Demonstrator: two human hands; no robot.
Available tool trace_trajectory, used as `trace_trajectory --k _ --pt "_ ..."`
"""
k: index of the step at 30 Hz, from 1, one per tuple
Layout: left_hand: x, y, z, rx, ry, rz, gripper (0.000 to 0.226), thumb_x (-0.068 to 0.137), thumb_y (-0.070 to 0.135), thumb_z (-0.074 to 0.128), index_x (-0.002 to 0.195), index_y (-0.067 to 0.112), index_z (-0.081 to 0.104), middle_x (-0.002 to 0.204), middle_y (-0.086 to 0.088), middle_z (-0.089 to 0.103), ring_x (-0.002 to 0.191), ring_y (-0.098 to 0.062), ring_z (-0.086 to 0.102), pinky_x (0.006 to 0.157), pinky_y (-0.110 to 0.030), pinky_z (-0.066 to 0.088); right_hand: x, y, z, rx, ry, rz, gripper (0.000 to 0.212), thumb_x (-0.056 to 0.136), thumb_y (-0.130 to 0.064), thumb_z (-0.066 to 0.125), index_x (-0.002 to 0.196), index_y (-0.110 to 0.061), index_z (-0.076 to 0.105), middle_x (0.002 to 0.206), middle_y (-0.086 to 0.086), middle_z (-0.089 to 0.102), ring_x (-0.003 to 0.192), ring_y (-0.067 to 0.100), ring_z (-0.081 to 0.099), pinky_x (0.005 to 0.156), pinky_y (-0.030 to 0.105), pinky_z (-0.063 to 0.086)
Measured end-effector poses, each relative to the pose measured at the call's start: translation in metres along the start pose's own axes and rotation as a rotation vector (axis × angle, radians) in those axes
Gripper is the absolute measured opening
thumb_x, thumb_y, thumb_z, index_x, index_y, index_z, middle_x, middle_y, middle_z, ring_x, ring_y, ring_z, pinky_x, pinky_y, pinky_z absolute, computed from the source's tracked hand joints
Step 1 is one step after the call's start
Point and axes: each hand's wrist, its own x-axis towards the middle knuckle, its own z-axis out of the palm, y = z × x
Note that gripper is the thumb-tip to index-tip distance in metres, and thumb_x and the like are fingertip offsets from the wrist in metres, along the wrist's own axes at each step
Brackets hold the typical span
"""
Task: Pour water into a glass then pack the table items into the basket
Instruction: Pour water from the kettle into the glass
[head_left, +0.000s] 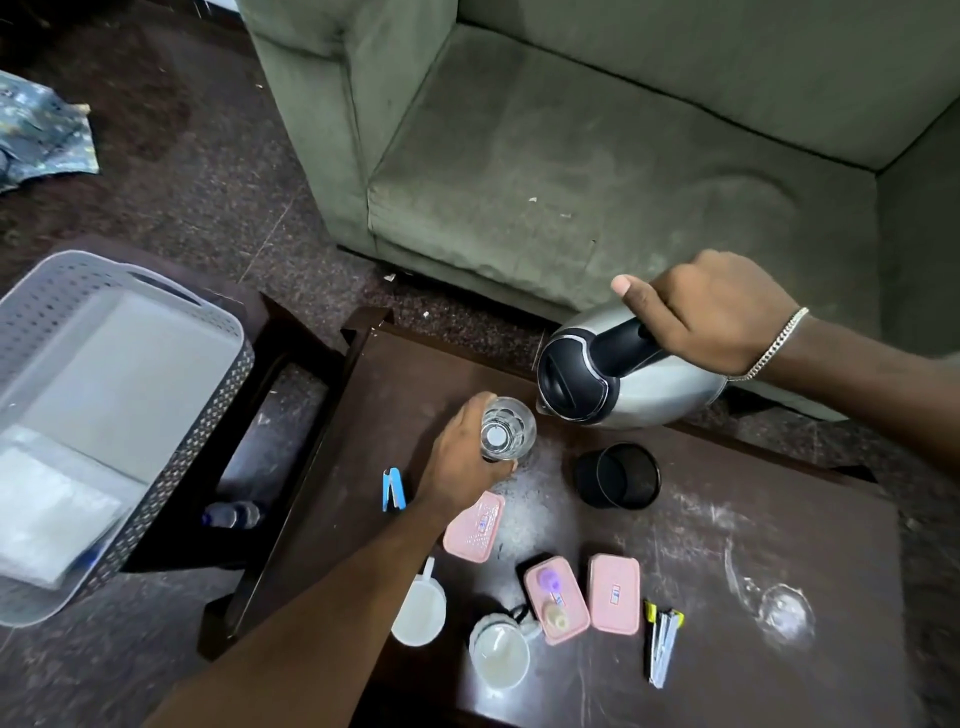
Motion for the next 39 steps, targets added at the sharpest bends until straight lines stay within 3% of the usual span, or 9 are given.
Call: trace_trajectory --k 9,13,17,25,39 --pt "0.002 -0.002 -0.002 0.004 -0.016 0.007 0.091 0.063 0.019 0.091 0.137 0.033 0.04 0.127 0.009 0.059 0.116 -0.018 0.058 0.101 -0.041 0.05 0.004 -0.018 0.002 -0.154 0.034 -0.075 0.077 0.102 -0.057 0.015 0.05 -0.013 0.05 0.043 -0.002 0.021 0.043 0.034 0.04 0.048 0.03 0.034" --pt "0.002 -0.003 -0.003 0.006 -0.022 0.017 0.089 0.063 0.019 0.091 0.135 0.032 0.041 0.126 0.009 0.059 0.115 -0.017 0.058 0.1 -0.039 0.051 0.004 -0.023 0.001 -0.183 0.035 -0.101 0.073 0.102 -0.056 0.015 0.048 -0.016 0.044 0.044 -0.003 0.018 0.048 0.039 0.057 0.05 0.03 0.032" --pt "0.002 -0.002 -0.003 0.005 -0.022 0.012 0.089 0.064 0.018 0.092 0.136 0.031 0.042 0.126 0.007 0.06 0.114 -0.018 0.059 0.099 -0.039 0.051 0.004 -0.022 0.003 -0.174 0.012 -0.124 0.079 0.101 -0.058 0.009 0.054 -0.013 0.054 0.047 0.011 0.042 0.053 0.04 0.061 0.051 0.031 0.035" --pt "0.001 -0.002 -0.004 -0.009 -0.015 0.015 0.086 0.064 0.019 0.091 0.134 0.031 0.043 0.124 0.008 0.06 0.113 -0.018 0.06 0.097 -0.041 0.052 0.002 -0.02 0.007 -0.139 0.038 -0.152 0.082 0.099 -0.06 0.007 0.06 -0.013 0.062 0.059 0.017 0.06 0.06 0.042 0.064 0.055 0.035 0.043" --pt "0.0 -0.003 -0.004 -0.004 -0.012 0.011 0.086 0.064 0.021 0.091 0.134 0.033 0.042 0.124 0.009 0.06 0.113 -0.017 0.06 0.096 -0.04 0.053 0.003 -0.018 0.008 -0.19 0.09 -0.184 0.083 0.1 -0.06 0.006 0.058 -0.016 0.062 0.055 0.013 0.058 0.055 0.039 0.064 0.05 0.03 0.036"
